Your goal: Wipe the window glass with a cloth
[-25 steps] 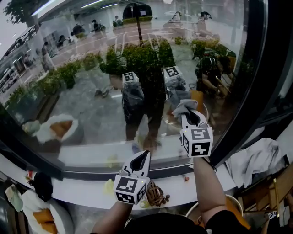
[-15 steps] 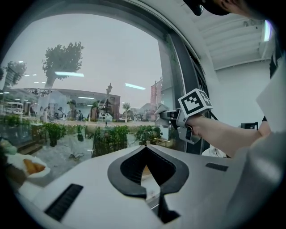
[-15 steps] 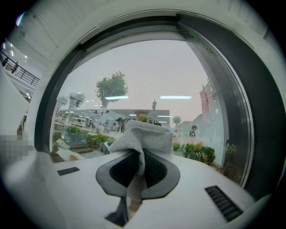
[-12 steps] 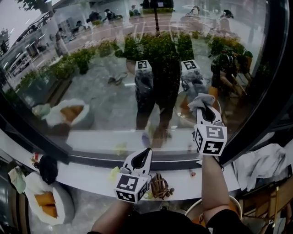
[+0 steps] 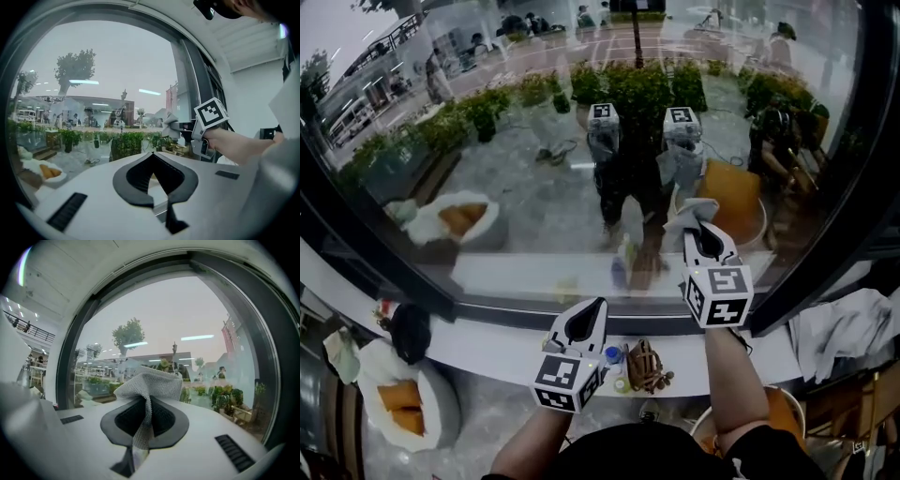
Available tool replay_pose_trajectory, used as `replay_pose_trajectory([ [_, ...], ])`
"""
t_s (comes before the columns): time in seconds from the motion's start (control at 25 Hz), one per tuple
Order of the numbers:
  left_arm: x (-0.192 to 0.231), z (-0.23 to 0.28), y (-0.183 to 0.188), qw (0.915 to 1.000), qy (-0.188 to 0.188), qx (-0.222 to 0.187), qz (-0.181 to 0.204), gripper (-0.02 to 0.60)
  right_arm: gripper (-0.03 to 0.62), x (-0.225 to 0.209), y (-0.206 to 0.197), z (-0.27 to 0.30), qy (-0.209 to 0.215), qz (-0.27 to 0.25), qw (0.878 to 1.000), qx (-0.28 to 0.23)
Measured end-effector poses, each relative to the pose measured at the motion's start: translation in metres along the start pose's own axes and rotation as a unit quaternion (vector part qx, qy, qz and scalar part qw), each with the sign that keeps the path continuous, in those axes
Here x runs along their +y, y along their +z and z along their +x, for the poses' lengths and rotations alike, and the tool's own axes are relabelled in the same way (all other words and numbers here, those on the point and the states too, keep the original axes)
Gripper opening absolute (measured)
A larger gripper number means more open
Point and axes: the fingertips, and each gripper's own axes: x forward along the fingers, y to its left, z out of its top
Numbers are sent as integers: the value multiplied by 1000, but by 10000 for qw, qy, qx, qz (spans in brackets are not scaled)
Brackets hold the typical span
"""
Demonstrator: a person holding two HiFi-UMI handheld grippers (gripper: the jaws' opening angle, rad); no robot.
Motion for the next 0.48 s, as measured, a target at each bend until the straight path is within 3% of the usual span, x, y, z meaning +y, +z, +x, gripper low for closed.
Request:
replay_pose_trajectory([
  [0.48, 58, -137, -41, 9997, -196, 53, -121, 8, 40, 183, -45, -72, 218, 81, 9993, 307],
])
